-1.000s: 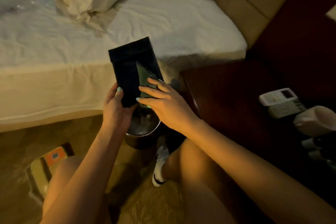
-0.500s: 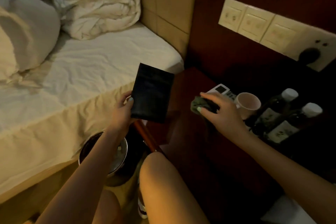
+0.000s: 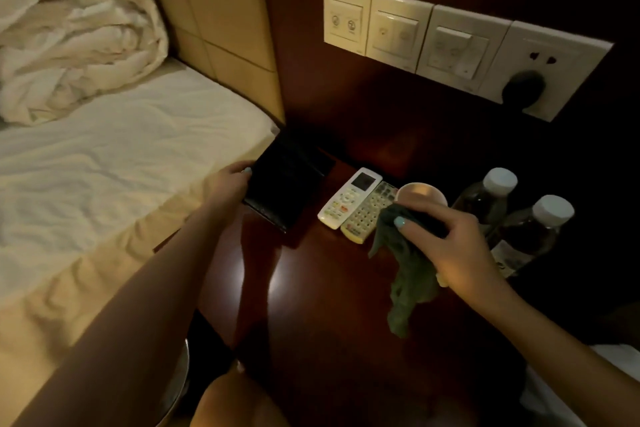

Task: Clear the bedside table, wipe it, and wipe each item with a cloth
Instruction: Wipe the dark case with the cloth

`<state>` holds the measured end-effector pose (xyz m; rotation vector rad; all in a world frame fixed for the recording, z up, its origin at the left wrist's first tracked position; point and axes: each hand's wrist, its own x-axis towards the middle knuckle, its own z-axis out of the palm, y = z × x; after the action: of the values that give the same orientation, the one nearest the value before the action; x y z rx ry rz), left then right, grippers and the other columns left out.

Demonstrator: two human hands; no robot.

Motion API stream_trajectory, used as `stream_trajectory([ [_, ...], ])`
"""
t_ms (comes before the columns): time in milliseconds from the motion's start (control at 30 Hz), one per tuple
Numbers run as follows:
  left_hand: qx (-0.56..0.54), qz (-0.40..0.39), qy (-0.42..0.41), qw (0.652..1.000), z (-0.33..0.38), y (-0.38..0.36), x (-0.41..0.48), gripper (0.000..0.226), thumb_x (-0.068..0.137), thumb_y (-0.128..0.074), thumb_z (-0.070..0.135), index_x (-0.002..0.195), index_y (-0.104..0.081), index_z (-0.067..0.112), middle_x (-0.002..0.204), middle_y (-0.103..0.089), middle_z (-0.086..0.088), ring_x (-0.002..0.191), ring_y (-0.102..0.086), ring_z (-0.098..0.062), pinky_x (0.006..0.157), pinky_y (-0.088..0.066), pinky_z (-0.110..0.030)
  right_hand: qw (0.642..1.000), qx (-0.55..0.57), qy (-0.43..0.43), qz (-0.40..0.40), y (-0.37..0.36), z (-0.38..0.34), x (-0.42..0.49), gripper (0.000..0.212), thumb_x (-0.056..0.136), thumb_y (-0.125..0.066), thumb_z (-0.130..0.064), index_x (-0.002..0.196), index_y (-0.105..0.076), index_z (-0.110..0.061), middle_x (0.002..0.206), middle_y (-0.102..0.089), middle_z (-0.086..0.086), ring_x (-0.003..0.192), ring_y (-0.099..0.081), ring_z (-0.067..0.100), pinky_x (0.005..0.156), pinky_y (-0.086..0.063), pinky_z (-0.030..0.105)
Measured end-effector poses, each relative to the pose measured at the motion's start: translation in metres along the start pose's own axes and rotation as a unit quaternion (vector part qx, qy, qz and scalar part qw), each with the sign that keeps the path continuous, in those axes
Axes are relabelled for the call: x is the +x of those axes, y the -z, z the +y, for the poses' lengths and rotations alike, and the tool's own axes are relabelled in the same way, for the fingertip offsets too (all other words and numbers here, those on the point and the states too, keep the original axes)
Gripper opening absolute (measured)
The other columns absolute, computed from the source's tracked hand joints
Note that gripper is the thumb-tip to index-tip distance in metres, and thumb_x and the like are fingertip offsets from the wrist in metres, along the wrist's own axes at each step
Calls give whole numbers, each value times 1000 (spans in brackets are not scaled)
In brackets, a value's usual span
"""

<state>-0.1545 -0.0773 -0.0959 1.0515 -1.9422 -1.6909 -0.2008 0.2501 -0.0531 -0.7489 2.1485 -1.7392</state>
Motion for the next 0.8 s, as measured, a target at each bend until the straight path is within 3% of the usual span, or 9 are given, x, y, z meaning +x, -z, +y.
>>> stream_trajectory([
  [100, 11, -26, -1, 1000, -7, -20, 22, 28, 101, -42, 3, 122, -61, 7, 101, -65, -8, 87, -63, -19, 65, -54, -17, 1000, -8, -9, -12, 3, 10, 4, 24, 85, -67, -16, 101, -66, -34, 98, -69, -13, 94, -66, 2, 79, -55, 22],
  [167, 27, -41, 1, 999, -14, -32, 34, 29, 102, -42, 5, 125, -60, 6, 106, -65, -9, 89, -65, -19, 60, -52, -14, 1000, -19, -8, -23, 2, 16, 6, 23, 86, -66, -15, 101, -67, -33, 100, -70, -13, 95, -65, 1, 79, -54, 19],
  [267, 94, -40, -11, 995, -19, -45, 46, 28, 102, -45, 9, 124, -61, 9, 101, -64, -7, 74, -61, -8, 53, -47, -11, 999, -5, -22, -35, 1, 25, 9, 25, 86, -67, -14, 100, -67, -35, 96, -71, -15, 94, -66, 2, 78, -54, 20],
  [367, 166, -17, -34, 985, -20, -50, 57, 25, 100, -49, 9, 120, -64, 5, 87, -63, -3, 65, -55, -8, 47, -44, -10, 999, -11, -18, -42, -2, 31, 11, 26, 86, -67, -13, 102, -67, -33, 98, -69, -15, 95, -65, 2, 81, -55, 23],
  [433, 231, -28, -52, 971, -23, -51, 63, 27, 97, -57, 13, 120, -64, 3, 92, -64, -5, 72, -58, -14, 60, -47, -18, 999, -8, -12, -51, -5, 31, 13, 26, 87, -66, -12, 105, -66, -31, 99, -67, -15, 96, -63, 1, 82, -54, 21],
  [500, 314, -39, -71, 946, -27, -53, 65, 35, 93, -64, 19, 124, -62, 2, 108, -65, -9, 92, -62, -22, 76, -46, -29, 998, -11, -2, -55, -9, 32, 15, 26, 87, -66, -10, 104, -65, -31, 98, -66, -15, 96, -62, 0, 80, -51, 17],
  [633, 406, -6, -118, 906, -40, -54, 67, 43, 91, -64, 35, 128, -60, 13, 126, -62, -14, 118, -55, -35, 99, -45, -45, 998, -35, 14, -58, -18, 35, 19, 23, 87, -67, -9, 106, -67, -23, 102, -65, -12, 97, -60, -2, 82, -47, 11],
  [733, 458, -6, -123, 881, -49, -50, 67, 43, 88, -63, 48, 122, -62, 21, 123, -54, -14, 117, -51, -34, 100, -43, -50, 996, -52, 21, -69, -24, 37, 22, 23, 88, -66, -9, 110, -67, -16, 104, -64, -9, 99, -58, -5, 83, -43, 8],
  [800, 451, -13, -121, 884, -54, -47, 67, 44, 87, -62, 52, 122, -60, 24, 124, -55, -12, 117, -52, -33, 99, -44, -50, 995, -61, 28, -67, -27, 38, 22, 23, 88, -66, -9, 111, -67, -14, 104, -63, -10, 99, -57, -7, 83, -42, 7],
])
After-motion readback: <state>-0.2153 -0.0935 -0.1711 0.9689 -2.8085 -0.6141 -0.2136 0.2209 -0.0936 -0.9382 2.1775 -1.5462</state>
